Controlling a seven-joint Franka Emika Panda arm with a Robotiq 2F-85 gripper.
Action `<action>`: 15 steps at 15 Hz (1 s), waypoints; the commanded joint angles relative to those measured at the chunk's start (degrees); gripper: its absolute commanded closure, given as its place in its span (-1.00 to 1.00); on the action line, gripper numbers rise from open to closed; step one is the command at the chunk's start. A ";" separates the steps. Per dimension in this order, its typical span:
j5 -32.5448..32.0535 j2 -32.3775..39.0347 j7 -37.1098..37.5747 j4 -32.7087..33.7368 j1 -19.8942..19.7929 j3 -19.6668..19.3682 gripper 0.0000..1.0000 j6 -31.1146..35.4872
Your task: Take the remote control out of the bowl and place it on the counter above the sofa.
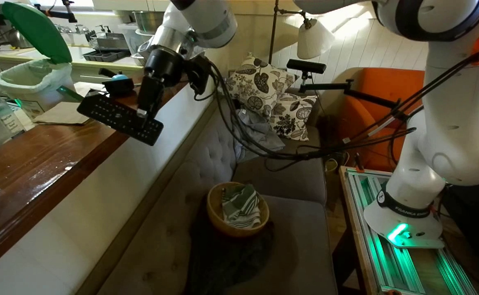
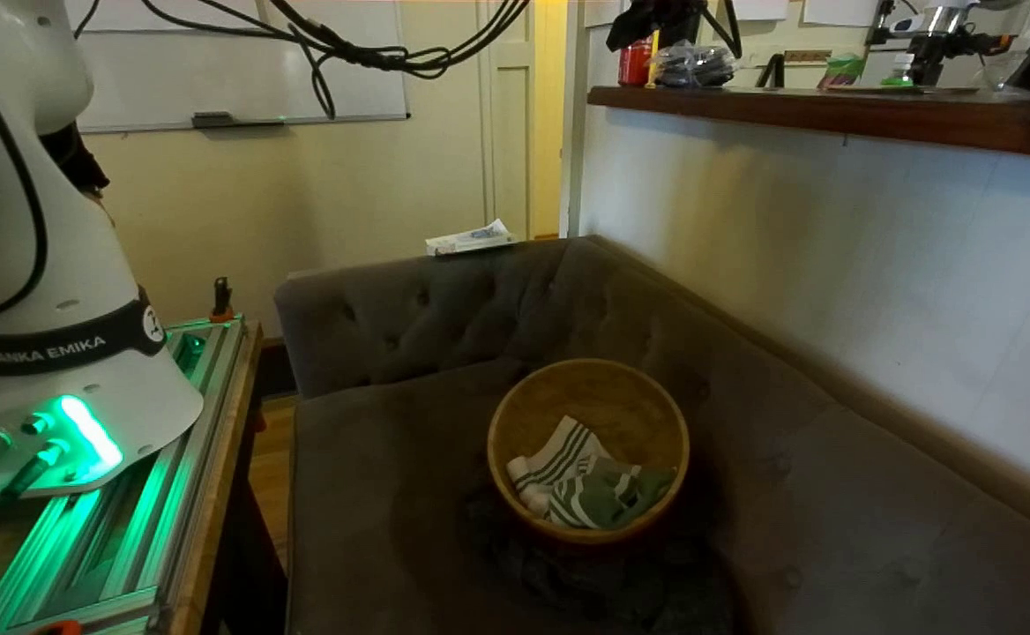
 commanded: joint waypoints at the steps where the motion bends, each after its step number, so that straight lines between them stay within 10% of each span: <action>1: 2.81 10.84 11.60 14.11 -1.40 0.82 0.85 -1.77; 3: 5.92 15.36 15.04 18.93 -2.01 0.67 0.85 -1.04; 4: 2.26 9.57 11.06 11.00 -1.55 0.98 0.85 0.18; 5: 2.31 11.19 11.21 12.34 -1.86 1.05 0.40 0.21; 6: 2.23 11.61 10.89 12.25 -1.98 1.06 0.40 0.22; 7: 2.23 11.59 10.84 12.06 -1.94 1.09 0.85 0.22; 15: 0.25 15.33 34.80 17.54 2.19 -0.53 0.85 20.24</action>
